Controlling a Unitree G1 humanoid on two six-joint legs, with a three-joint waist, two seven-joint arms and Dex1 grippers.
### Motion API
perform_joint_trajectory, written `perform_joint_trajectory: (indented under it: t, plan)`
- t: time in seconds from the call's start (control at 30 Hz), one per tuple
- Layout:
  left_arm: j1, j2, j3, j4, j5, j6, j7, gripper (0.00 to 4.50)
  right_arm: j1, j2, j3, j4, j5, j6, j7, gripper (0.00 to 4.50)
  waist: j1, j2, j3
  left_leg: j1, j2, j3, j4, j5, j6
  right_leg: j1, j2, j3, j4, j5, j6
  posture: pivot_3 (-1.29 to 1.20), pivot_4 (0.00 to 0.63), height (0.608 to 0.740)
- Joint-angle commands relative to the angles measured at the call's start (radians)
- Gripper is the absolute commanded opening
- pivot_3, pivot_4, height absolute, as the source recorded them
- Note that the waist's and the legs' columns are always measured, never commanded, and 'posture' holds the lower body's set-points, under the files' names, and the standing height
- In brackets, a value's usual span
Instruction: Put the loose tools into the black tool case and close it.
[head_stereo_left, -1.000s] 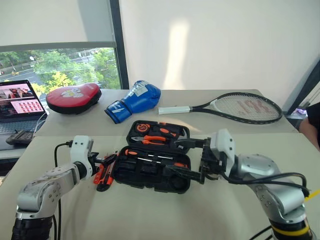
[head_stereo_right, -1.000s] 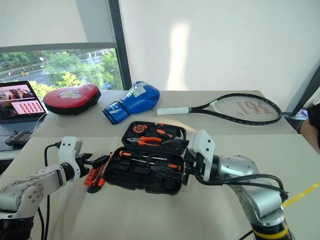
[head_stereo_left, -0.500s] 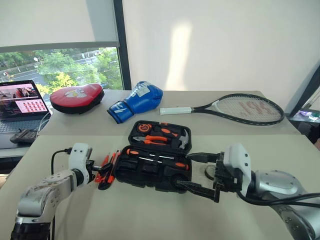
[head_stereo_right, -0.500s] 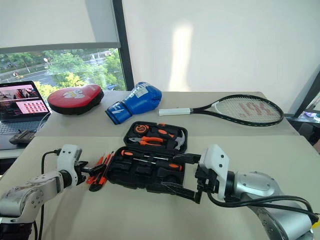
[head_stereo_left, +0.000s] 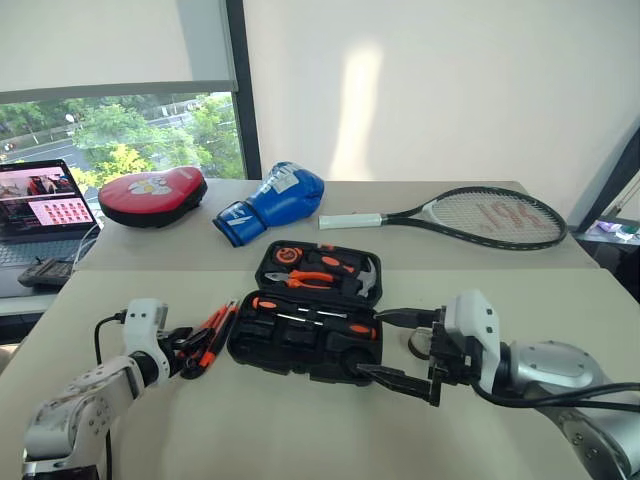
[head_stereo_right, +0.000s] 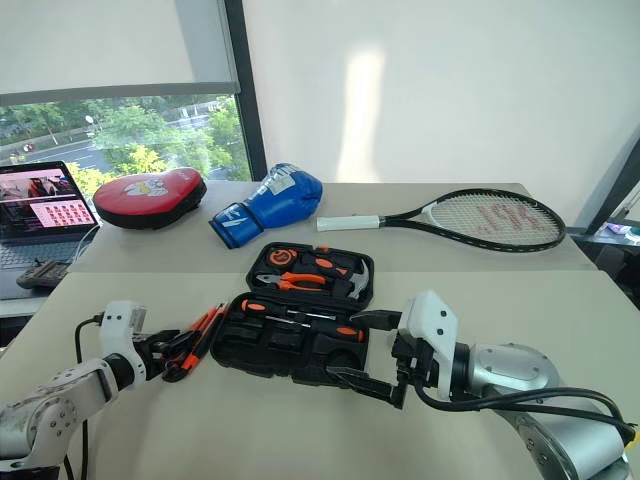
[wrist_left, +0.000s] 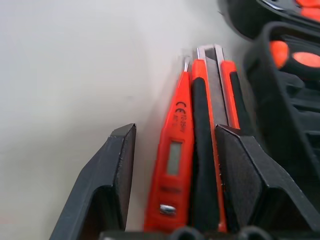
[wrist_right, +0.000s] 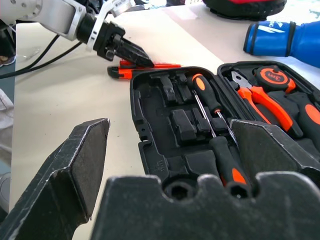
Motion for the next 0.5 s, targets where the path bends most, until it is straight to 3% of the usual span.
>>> perform_joint_trajectory:
  t: [0.03, 0.27, 0.5]
  plan:
    - [0.021, 0.034, 0.003, -0.015, 0.021, -0.021, -0.031, 2.65, -0.017, -0.007, -0.003, -0.008, -0.007, -0.034, -0.001, 4.5, 0.001, 0.0, 0.0, 0.0, 0.0, 0.0, 0.0, 0.0, 0.0, 0.0, 0.0, 0.0, 0.0, 0.0, 0.0, 0.0, 0.15, 0.74]
    - [-0.039, 0.022, 0.064, -0.02, -0.078, -0.008, -0.076, 2.65, -0.021, -0.007, 0.004, -0.004, -0.017, -0.037, -0.003, 4.5, 0.002, -0.003, 0.002, 0.0, 0.0, 0.0, 0.0, 0.0, 0.0, 0.0, -0.001, 0.0, 0.0, 0.0, 0.0, 0.0, 0.15, 0.74]
    - [-0.008, 0.071, 0.032, 0.008, -0.006, -0.02, -0.066, 2.65, -0.028, -0.005, 0.011, -0.002, -0.019, -0.034, -0.01, 4.5, 0.001, -0.003, 0.002, 0.0, 0.0, 0.0, 0.0, 0.0, 0.0, 0.0, 0.0, 0.0, 0.0, 0.0, 0.0, 0.0, 0.15, 0.74]
